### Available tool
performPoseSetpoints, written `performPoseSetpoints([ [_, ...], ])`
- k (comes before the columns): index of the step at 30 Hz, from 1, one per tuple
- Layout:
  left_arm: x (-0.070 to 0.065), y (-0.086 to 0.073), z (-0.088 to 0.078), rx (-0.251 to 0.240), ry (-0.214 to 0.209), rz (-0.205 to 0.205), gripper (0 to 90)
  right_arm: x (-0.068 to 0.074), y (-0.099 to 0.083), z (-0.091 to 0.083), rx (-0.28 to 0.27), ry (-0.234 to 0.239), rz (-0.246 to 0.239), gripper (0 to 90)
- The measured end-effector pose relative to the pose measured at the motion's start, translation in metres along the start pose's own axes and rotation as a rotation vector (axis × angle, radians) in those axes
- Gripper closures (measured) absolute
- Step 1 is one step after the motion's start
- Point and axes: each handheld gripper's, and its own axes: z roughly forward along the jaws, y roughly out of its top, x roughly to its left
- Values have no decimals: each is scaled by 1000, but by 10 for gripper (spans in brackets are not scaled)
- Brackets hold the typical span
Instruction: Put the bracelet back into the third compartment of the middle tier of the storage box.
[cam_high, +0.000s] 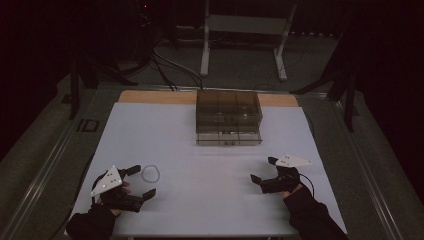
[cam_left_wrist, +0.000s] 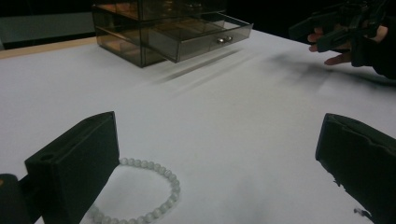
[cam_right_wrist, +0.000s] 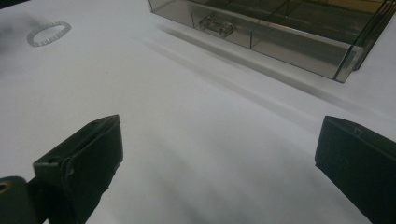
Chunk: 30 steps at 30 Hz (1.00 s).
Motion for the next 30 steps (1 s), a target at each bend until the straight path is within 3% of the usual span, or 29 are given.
performPoseSetpoints([
  [3,-1,2,0,8,5,11,11,0,1,-1,-5,-2,1,15],
  [15,-4,24,1,4,-52,18,11,1,2,-1,-9,6,4,15],
  [18,-5,33,2,5,-64,46,11,1,3,-2,-11,8,0,15],
  [23,-5,42,4,40,-66,36,10,3,3,-1,-6,24,-9,16],
  [27,0,48,7,61,-60,-2,10,4,3,0,-3,31,-15,15],
  [30,5,50,10,76,-32,-29,11,4,3,-1,-9,26,-11,15],
])
